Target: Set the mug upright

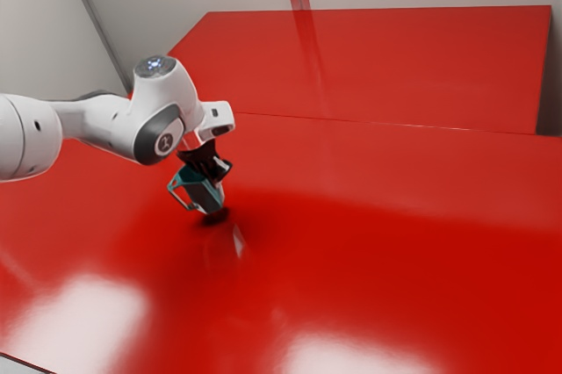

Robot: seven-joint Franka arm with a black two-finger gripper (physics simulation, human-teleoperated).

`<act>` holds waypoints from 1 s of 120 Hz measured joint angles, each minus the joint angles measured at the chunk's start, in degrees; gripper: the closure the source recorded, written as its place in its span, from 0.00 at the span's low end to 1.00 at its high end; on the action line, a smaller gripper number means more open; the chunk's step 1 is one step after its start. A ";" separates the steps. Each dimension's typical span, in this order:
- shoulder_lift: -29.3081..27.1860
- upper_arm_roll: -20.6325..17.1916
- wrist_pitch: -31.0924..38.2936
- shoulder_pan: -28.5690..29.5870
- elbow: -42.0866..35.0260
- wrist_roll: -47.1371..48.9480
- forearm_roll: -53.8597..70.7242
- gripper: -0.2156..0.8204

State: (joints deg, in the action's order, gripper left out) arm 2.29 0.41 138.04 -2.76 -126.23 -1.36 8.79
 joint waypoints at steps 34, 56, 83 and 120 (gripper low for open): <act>3.14 -0.02 2.22 -0.20 -0.27 1.28 -1.41 0.97; 3.49 -0.05 2.69 -0.16 -0.21 1.67 -1.71 0.80; 1.24 -0.06 2.35 -0.14 -0.07 1.64 -1.97 0.42; -2.47 -0.06 -3.34 -0.43 6.07 1.43 -2.03 0.26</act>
State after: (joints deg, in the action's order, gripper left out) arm -0.18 0.35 134.69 -3.18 -120.16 0.07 6.76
